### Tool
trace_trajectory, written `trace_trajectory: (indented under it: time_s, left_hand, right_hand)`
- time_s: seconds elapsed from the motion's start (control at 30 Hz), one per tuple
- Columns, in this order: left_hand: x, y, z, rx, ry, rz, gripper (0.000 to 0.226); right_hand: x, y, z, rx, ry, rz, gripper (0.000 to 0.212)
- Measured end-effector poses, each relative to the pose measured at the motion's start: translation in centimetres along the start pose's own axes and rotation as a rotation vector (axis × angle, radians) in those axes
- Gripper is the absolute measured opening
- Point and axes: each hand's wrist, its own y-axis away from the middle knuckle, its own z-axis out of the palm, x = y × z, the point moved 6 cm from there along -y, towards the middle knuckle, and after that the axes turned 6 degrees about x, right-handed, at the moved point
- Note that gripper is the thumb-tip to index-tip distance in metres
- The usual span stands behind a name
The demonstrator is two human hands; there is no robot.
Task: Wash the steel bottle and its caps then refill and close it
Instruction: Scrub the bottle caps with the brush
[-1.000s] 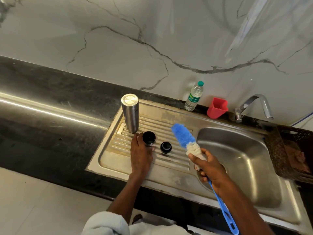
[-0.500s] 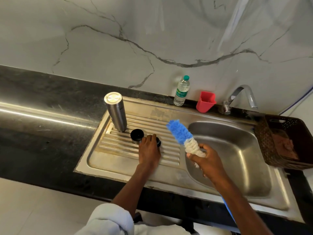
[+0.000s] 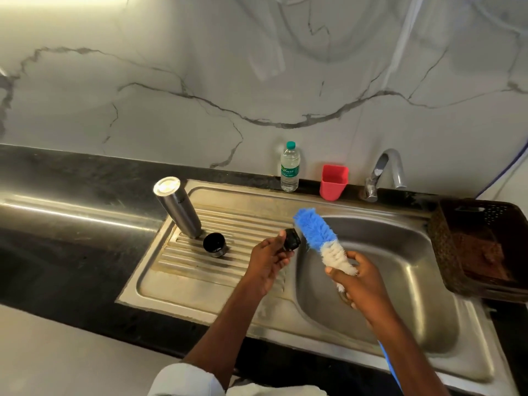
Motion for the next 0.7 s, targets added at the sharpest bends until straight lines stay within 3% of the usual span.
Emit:
trace_trajectory:
  time_s: [0.1,0.33,0.5,0.7]
  left_hand:
    - [-0.3,0.2,2.2,0.032,0.074,-0.024,0.049]
    - [-0.3,1.2,8.4,0.013,0.265,-0.058,0.026]
    - [-0.3,1.5,10.1,-0.007,0.269,0.002,0.032]
    - [-0.7,1.3,9.0,0.055,0.185,0.089,0.013]
  right_hand:
    - [-1.1,-0.3,-1.7,0.041,0.028,-0.107,0.048]
    - [-1.6,-0.8,-4.7,0.071,0.077,-0.232,0.053]
    - [-2.4,-1.8,-6.2,0.093,0.093,-0.260,0.055]
    - [-2.3,-2.5,-5.6,0.065,0.124,-0.282,0.056]
